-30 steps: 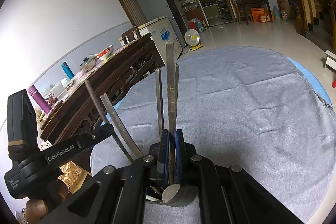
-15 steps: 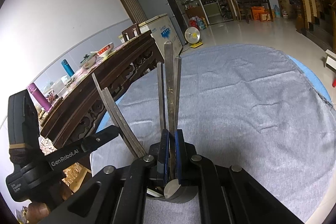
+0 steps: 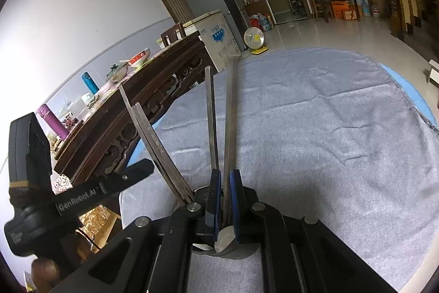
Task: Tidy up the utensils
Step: 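Lower both chopsticks into the black holder and push them down with both grippers, then open both grippers and pull them back from the black holder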
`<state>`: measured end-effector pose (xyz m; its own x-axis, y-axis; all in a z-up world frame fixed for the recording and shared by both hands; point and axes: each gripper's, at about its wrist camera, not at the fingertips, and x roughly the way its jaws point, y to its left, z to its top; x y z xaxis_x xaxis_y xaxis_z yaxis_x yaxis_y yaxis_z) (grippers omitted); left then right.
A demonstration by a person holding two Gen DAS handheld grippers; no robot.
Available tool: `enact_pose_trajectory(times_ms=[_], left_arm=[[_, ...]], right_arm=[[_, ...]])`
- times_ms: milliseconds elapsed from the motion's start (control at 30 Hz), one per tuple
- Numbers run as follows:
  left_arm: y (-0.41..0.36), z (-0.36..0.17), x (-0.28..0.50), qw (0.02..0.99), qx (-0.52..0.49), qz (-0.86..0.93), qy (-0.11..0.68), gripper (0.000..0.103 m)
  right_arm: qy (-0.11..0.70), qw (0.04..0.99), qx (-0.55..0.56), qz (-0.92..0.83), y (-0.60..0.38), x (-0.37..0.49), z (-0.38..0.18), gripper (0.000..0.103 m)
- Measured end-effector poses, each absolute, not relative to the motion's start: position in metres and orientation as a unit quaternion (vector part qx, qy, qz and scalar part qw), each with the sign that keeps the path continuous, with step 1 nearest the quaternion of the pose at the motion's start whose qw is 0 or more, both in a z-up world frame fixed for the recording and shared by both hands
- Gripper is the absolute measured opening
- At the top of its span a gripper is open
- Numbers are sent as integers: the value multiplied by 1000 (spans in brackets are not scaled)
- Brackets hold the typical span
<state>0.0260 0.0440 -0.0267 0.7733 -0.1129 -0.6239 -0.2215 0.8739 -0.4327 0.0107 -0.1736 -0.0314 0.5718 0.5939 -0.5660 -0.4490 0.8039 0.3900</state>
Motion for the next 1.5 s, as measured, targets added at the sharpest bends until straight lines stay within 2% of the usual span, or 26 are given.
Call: enact_pose_trajectory(times_ms=[33, 100, 167, 200, 667, 733, 767, 800, 900, 1433, 1467, 1500], left_arm=[[47, -25, 26, 907, -256, 31, 334, 10], [54, -23, 27, 905, -265, 35, 332, 31], [58, -22, 29, 904, -268, 40, 329, 44], [59, -21, 30, 904, -270, 40, 330, 46], [53, -28, 62, 897, -276, -2, 346, 45], [54, -31, 65, 896, -276, -10, 348, 32], [54, -33, 66, 895, -276, -14, 352, 18], [53, -34, 66, 894, -276, -16, 354, 15], [52, -37, 63, 894, -273, -19, 355, 13], [40, -25, 34, 904, -248, -21, 347, 14], [40, -24, 31, 905, -247, -18, 347, 19], [40, -23, 30, 905, -246, -15, 348, 30]], right_arm=[[356, 881, 102, 296, -174, 11, -32, 10], [357, 880, 104, 296, -175, 12, -32, 10], [356, 880, 105, 296, -175, 11, -32, 10], [356, 880, 105, 296, -175, 11, -32, 10], [343, 885, 128, 286, -194, 7, -25, 10], [343, 885, 134, 283, -197, 8, -25, 10], [343, 885, 136, 283, -198, 8, -25, 10], [343, 885, 137, 282, -199, 8, -25, 10], [344, 885, 138, 283, -199, 9, -25, 10], [342, 887, 141, 278, -200, 6, -22, 10], [343, 886, 141, 278, -200, 5, -22, 10], [344, 886, 141, 278, -201, 4, -22, 18]])
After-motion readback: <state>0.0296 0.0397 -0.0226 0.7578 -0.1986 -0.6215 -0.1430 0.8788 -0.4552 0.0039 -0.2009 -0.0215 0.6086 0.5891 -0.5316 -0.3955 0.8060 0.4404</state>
